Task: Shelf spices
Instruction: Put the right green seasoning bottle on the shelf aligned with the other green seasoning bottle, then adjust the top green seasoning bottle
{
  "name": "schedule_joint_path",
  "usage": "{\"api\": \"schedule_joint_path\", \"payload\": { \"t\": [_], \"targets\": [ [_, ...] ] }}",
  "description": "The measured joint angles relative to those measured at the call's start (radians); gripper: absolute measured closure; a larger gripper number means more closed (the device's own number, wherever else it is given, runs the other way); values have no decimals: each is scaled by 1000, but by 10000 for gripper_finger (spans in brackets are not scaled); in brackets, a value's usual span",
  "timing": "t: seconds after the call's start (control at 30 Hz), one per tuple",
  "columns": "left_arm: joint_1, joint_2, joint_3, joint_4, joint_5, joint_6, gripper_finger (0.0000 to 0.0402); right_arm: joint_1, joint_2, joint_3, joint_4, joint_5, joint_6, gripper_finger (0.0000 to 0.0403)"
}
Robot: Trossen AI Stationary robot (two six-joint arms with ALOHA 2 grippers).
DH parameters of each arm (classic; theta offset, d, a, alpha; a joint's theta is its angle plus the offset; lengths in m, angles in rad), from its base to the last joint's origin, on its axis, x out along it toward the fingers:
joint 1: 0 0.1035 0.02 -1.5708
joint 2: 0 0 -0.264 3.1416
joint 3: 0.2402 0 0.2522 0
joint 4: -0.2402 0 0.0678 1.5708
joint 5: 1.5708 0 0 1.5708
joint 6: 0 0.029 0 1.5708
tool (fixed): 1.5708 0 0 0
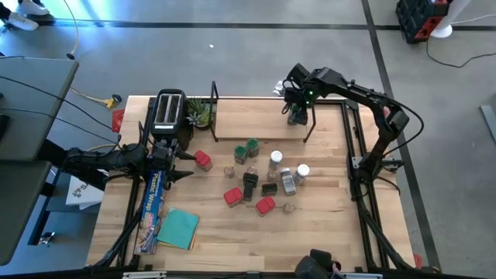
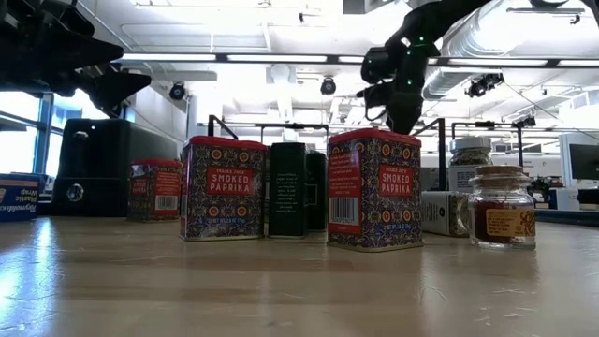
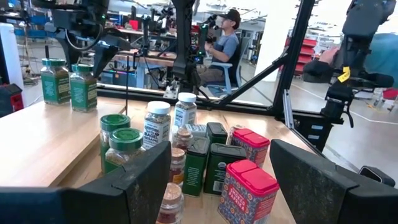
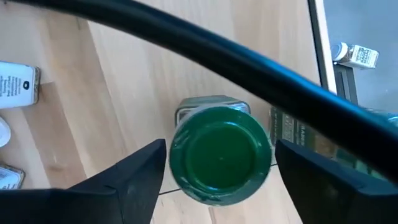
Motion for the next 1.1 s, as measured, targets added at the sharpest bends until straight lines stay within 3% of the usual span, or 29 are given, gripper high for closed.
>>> {"api": "schedule_joint_path", "payload": {
  "t": [0.13, 0.3, 0.53, 0.73, 0.87, 1.0, 1.1],
  "targets": [
    [0, 0, 0, 6, 0, 0, 133, 9, -9, 19, -26, 43, -2, 103],
    [0, 0, 0, 7, 0, -8, 133, 21, -10, 138, -98, 63, -1, 102],
    [0, 0, 0, 24, 0, -8, 133, -18, 11, 269, -61, 205, 133, 105],
    [0, 0, 0, 29, -2, -9, 133, -87, 60, 262, -78, 229, 252, 169],
    [0, 0, 0, 30, -5, -8, 133, -103, 79, 262, -78, 189, 229, 222],
    [0, 0, 0, 29, -6, -8, 133, -104, 79, 271, -69, 158, 125, 232],
    [0, 0, 0, 29, -7, -8, 133, -110, 79, 288, -63, 154, 103, 217]
  ]
}}
